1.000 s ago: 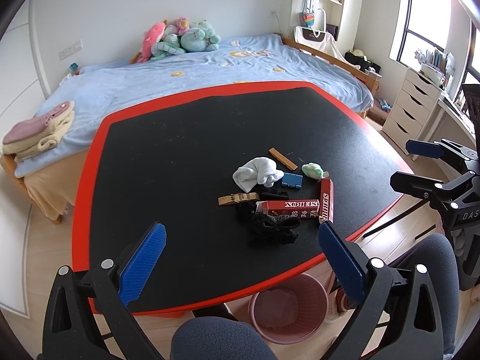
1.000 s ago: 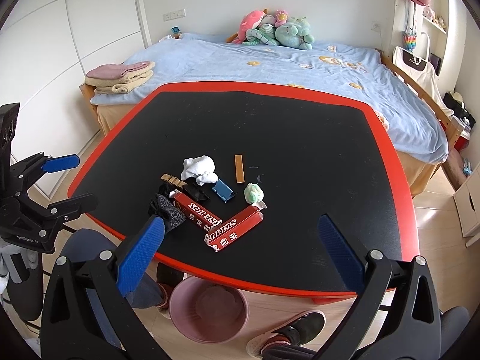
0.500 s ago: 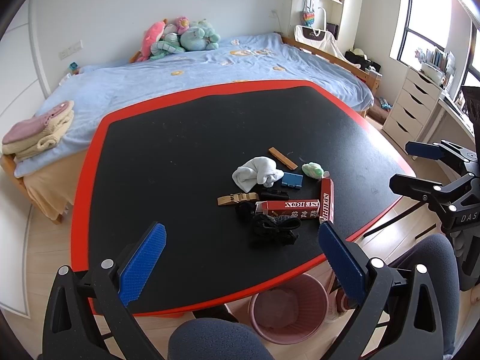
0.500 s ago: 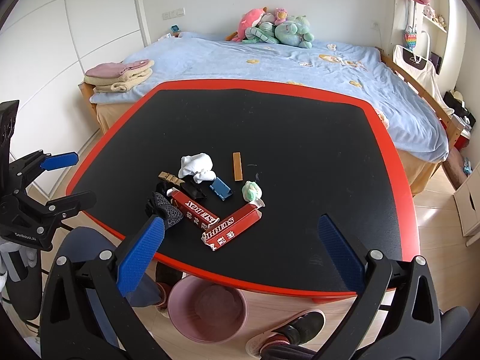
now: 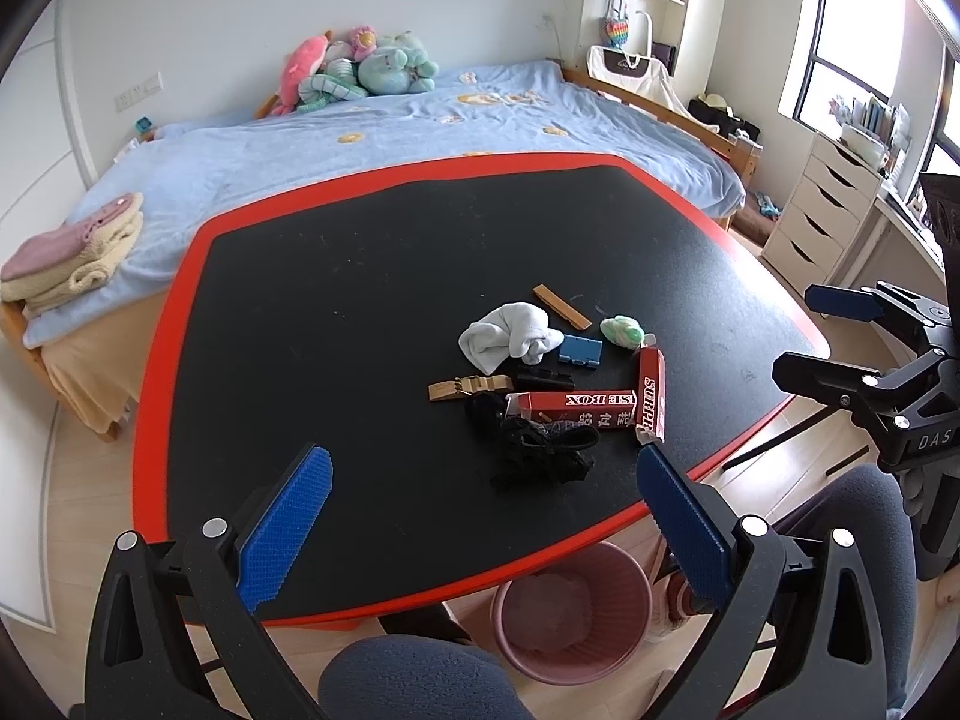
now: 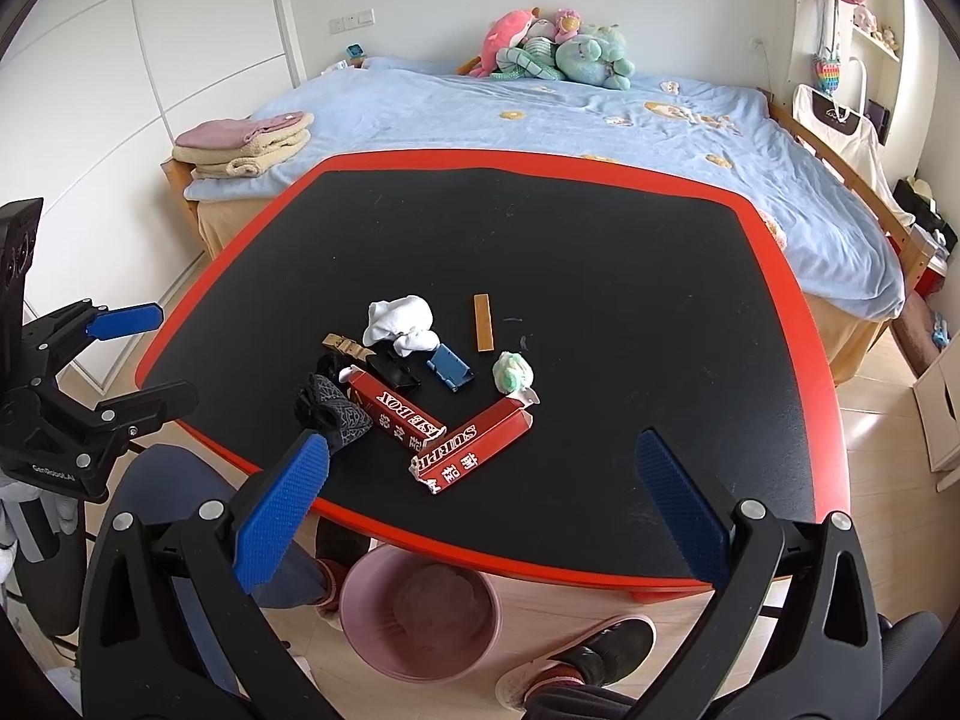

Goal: Collect trash
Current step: 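Grasp the black mesh cloth with the left gripper while the right gripper grasps the mint plush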

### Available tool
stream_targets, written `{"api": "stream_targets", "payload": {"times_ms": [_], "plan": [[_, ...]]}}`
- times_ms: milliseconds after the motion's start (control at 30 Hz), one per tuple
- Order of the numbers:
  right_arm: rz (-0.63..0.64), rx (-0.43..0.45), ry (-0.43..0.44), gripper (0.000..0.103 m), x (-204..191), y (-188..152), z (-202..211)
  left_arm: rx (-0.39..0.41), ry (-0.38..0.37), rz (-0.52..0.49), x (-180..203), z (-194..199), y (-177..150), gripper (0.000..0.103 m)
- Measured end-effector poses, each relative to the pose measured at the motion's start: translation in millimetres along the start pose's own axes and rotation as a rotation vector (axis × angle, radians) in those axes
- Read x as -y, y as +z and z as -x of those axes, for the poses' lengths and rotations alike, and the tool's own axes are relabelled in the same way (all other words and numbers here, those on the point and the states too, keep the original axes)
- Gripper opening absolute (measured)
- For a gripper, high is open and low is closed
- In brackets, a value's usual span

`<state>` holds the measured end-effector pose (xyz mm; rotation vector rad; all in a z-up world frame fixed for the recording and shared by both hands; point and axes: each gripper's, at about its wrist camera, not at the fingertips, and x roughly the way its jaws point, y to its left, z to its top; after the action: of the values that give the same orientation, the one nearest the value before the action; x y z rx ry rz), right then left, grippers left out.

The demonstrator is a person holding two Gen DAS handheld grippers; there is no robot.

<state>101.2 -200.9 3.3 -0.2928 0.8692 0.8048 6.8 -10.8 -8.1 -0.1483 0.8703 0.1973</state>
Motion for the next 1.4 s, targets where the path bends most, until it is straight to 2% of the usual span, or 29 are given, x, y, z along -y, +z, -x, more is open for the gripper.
{"api": "stream_targets", "payload": {"times_ms": [333, 800, 1167, 1333, 1400], "plan": [[0.025, -0.036, 0.006, 0.1, 9.5, 17.5, -20.7, -0.05, -0.053, -0.025, 6.8, -21.7, 6.7, 0.097], [0.092, -0.173, 0.015, 0.1, 25.2, 40.3, -99.6, -0.183, -0.124, 0.003, 11.6, -76.2, 0.3, 0.097], [0.093, -0.227, 0.037, 0.1, 29.8, 32.4, -138.6, -0.195, -0.148, 0.035, 7.1, -89.6, -4.5, 0.097], [0.1, -0.237, 0.039, 0.081, 29.2, 30.8, -146.8, -0.19, -0.167, 0.028, 10.9, -93.2, -4.7, 0.096], [0.105, -0.241, 0.037, 0.074, 29.1, 29.6, -149.0, -0.187, -0.171, 0.025, 13.3, -93.7, -4.5, 0.089]]}}
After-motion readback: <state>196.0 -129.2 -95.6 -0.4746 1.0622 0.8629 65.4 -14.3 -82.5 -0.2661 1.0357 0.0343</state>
